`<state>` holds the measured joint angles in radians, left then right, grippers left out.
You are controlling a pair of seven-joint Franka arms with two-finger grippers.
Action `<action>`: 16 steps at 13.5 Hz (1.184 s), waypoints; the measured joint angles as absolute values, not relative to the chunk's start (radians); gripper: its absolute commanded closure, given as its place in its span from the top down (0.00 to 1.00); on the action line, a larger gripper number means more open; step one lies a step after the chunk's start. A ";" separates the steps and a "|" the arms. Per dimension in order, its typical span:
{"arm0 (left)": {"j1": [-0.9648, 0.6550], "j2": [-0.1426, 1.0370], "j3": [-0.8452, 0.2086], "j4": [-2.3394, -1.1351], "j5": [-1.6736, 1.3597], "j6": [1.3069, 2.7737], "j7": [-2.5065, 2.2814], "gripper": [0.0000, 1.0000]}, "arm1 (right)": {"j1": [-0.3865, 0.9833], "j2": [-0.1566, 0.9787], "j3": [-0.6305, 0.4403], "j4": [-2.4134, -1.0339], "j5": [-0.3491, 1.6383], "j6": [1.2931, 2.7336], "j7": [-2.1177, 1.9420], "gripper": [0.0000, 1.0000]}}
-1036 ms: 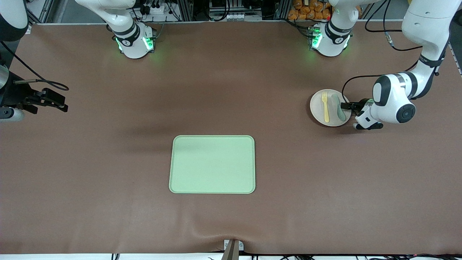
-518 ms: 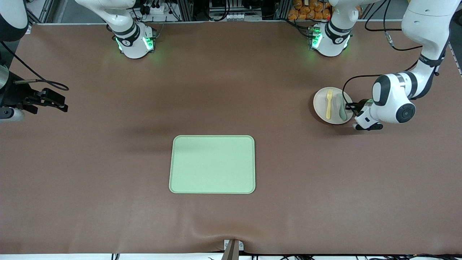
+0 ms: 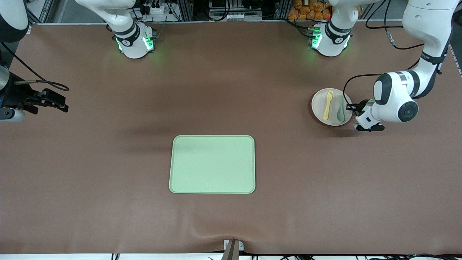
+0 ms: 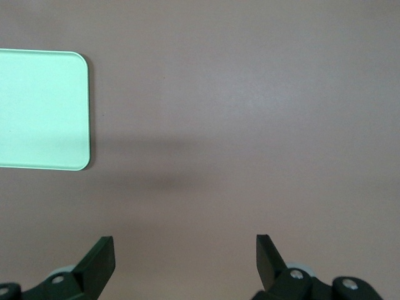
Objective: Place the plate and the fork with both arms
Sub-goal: 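Lower the left gripper and pinch the white plate's rim, then lift the plate with the left gripper and carry it toward the tray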
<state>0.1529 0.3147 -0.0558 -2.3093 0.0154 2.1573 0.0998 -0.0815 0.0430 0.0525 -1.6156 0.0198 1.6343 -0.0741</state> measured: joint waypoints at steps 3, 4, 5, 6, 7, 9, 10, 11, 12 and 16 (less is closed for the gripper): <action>0.153 0.295 -0.062 -2.260 0.013 2.131 0.100 0.00 | -0.082 0.043 0.053 -1.616 0.020 1.634 -0.074 1.00; 0.153 0.287 -0.067 -2.232 0.004 2.102 0.098 0.00 | -0.082 0.043 0.053 -1.616 0.020 1.634 -0.074 1.00; 0.153 0.282 -0.073 -2.196 -0.016 2.066 0.093 0.00 | -0.082 0.043 0.053 -1.616 0.020 1.634 -0.076 1.00; 0.153 0.279 -0.077 -2.156 -0.037 2.024 0.092 0.00 | -0.083 0.043 0.053 -1.616 0.020 1.634 -0.079 1.00; 0.152 0.279 -0.079 -2.115 -0.051 1.984 0.091 0.00 | -0.084 0.043 0.053 -1.616 0.020 1.633 -0.081 1.00; 0.152 0.279 -0.080 -2.044 -0.088 1.927 0.089 0.00 | -0.088 0.043 0.052 -1.616 0.020 1.633 -0.084 1.00; 0.152 0.279 -0.080 -2.018 -0.103 1.910 0.089 0.00 | -0.090 0.043 0.052 -1.616 0.020 1.633 -0.085 1.00; 0.151 0.279 -0.080 -1.995 -0.110 1.898 0.088 0.00 | -0.091 0.043 0.052 -1.616 0.020 1.633 -0.085 1.00; 0.148 0.279 -0.081 -1.972 -0.113 1.885 0.083 0.00 | -0.091 0.043 0.052 -1.616 0.020 1.633 -0.085 1.00; 0.113 0.289 -0.083 -1.850 -0.150 1.815 -0.007 0.00 | -0.091 0.043 0.052 -1.616 0.020 1.633 -0.086 1.00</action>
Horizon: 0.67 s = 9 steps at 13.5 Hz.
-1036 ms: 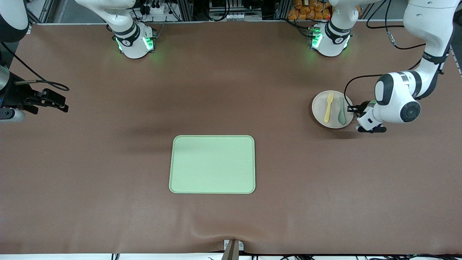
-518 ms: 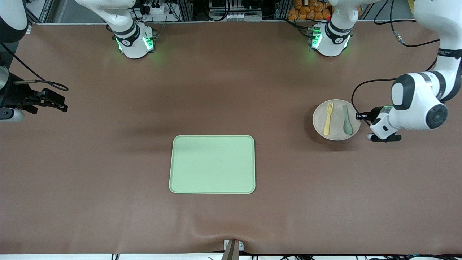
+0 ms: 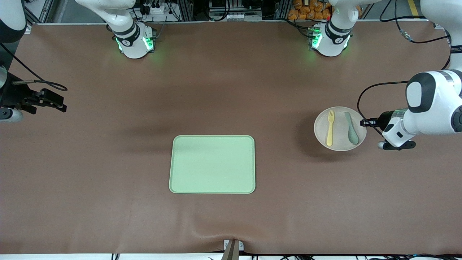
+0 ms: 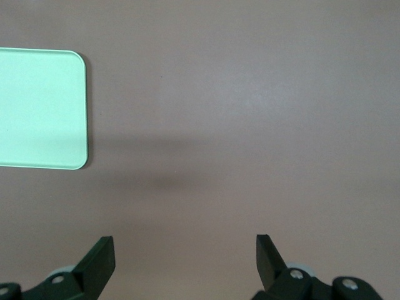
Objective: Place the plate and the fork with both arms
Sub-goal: 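Lift the plate with the left gripper and carry it toward the tray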
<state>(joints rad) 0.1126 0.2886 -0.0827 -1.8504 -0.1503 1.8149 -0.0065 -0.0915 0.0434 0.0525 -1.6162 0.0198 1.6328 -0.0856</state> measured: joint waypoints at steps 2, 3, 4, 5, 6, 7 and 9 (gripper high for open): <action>0.082 0.299 -0.085 -1.793 -0.182 1.791 -0.072 0.00 | -0.092 0.043 0.052 -1.616 0.020 1.633 -0.086 1.00; 0.068 0.305 -0.086 -1.771 -0.200 1.787 -0.103 0.00 | -0.092 0.043 0.052 -1.616 0.020 1.632 -0.086 1.00; 0.052 0.313 -0.087 -1.752 -0.217 1.785 -0.136 0.00 | -0.092 0.043 0.052 -1.616 0.020 1.632 -0.086 1.00; 0.033 0.320 -0.088 -1.736 -0.227 1.785 -0.179 0.00 | -0.092 0.043 0.052 -1.616 0.020 1.632 -0.086 1.00; 0.011 0.329 -0.089 -1.719 -0.233 1.785 -0.229 0.00 | -0.092 0.043 0.052 -1.616 0.020 1.632 -0.086 1.00; -0.013 0.341 -0.089 -1.698 -0.243 1.785 -0.280 0.00 | -0.092 0.043 0.052 -1.616 0.020 1.632 -0.086 1.00; -0.070 0.380 -0.090 -1.643 -0.262 1.785 -0.394 0.00 | -0.093 0.043 0.052 -1.616 0.020 1.632 -0.086 1.00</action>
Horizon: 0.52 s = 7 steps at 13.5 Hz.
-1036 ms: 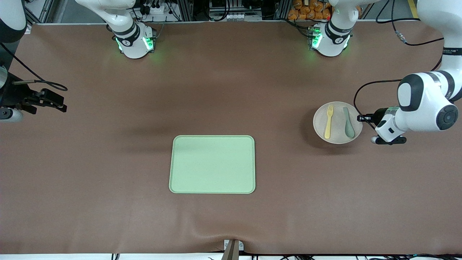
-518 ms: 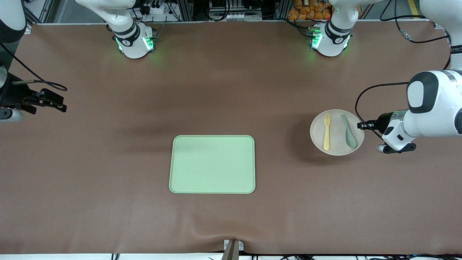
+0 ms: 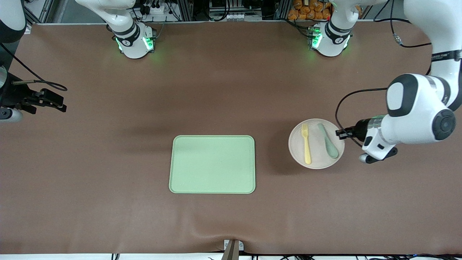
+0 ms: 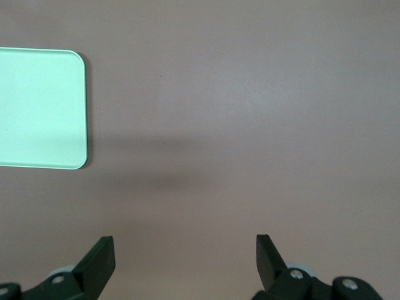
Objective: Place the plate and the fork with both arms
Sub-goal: 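Lift the plate with the left gripper and carry it toward the tray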
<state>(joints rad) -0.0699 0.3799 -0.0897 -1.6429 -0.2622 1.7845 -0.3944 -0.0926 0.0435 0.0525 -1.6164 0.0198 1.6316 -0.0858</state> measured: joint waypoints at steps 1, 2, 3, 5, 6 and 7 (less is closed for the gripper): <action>-0.102 0.405 -0.090 -1.614 -0.264 1.785 -0.457 0.00 | -0.093 0.043 0.052 -1.616 0.020 1.632 -0.086 1.00; -0.134 0.431 -0.091 -1.588 -0.265 1.785 -0.511 0.00 | -0.093 0.043 0.052 -1.617 0.020 1.632 -0.086 1.00; -0.168 0.459 -0.092 -1.559 -0.266 1.785 -0.562 0.00 | -0.094 0.044 0.052 -1.617 0.020 1.631 -0.086 1.00; -0.225 0.507 -0.092 -1.504 -0.284 1.791 -0.649 0.00 | -0.095 0.044 0.052 -1.617 0.020 1.629 -0.086 1.00; -0.250 0.530 -0.093 -1.480 -0.295 1.808 -0.686 0.00 | -0.095 0.044 0.052 -1.617 0.020 1.627 -0.086 1.00; -0.270 0.549 -0.093 -1.462 -0.300 1.836 -0.717 0.00 | -0.096 0.044 0.052 -1.617 0.020 1.627 -0.086 1.00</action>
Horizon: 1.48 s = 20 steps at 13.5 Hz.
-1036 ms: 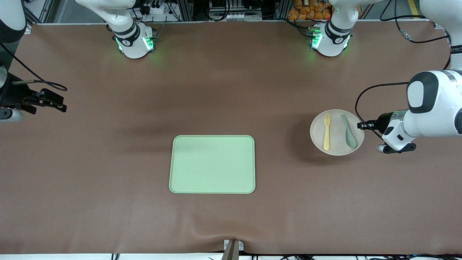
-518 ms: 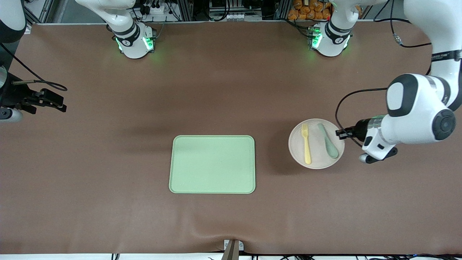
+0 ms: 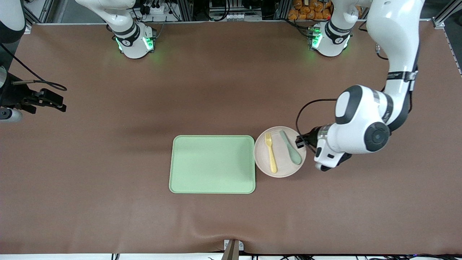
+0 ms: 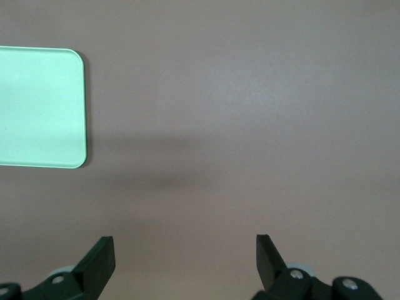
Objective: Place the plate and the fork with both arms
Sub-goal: 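Lift the plate with the left gripper and carry it toward the tray, then lower the plate onto the green tray with the left gripper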
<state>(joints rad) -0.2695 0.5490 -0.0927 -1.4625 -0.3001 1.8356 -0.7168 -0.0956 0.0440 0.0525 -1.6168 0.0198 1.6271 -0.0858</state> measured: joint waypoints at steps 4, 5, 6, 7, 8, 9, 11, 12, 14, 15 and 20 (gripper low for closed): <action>-0.344 0.606 -0.093 -1.440 -0.320 1.983 -0.835 0.00 | -0.096 0.045 0.052 -1.617 0.020 1.625 -0.086 1.00; -0.363 0.618 -0.093 -1.439 -0.321 2.016 -0.866 0.00 | -0.096 0.045 0.052 -1.617 0.020 1.625 -0.086 1.00; -0.381 0.630 -0.094 -1.436 -0.321 2.044 -0.898 0.00 | -0.096 0.045 0.052 -1.617 0.020 1.625 -0.086 1.00; -0.399 0.643 -0.094 -1.432 -0.321 2.069 -0.931 0.00 | -0.096 0.045 0.052 -1.617 0.020 1.625 -0.086 1.00; -0.419 0.657 -0.093 -1.427 -0.321 2.093 -0.960 0.00 | -0.096 0.045 0.052 -1.617 0.020 1.625 -0.086 1.00; -0.438 0.672 -0.094 -1.422 -0.321 2.121 -0.987 0.00 | -0.096 0.045 0.052 -1.617 0.020 1.625 -0.086 1.00; -0.469 0.698 -0.093 -1.413 -0.321 2.170 -1.007 0.00 | -0.096 0.045 0.052 -1.617 0.020 1.625 -0.086 1.00; -0.479 0.711 -0.093 -1.404 -0.321 2.181 -1.007 0.00 | -0.097 0.045 0.052 -1.617 0.020 1.625 -0.086 1.00; -0.497 0.734 -0.093 -1.383 -0.321 2.188 -1.007 0.00 | -0.100 0.045 0.052 -1.617 0.020 1.625 -0.086 1.00; -0.506 0.743 -0.093 -1.378 -0.321 2.198 -1.006 0.00 | -0.102 0.045 0.052 -1.617 0.020 1.625 -0.086 1.00; -0.571 0.804 -0.093 -1.373 -0.322 2.307 -1.066 0.00 | -0.107 0.046 0.052 -1.617 0.020 1.625 -0.086 1.00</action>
<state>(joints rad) -0.5714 0.8044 -0.0935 -1.3734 -0.3215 2.3070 -1.0663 -0.1071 0.0458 0.0525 -1.6170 0.0199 1.6250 -0.0859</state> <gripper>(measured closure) 0.952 0.000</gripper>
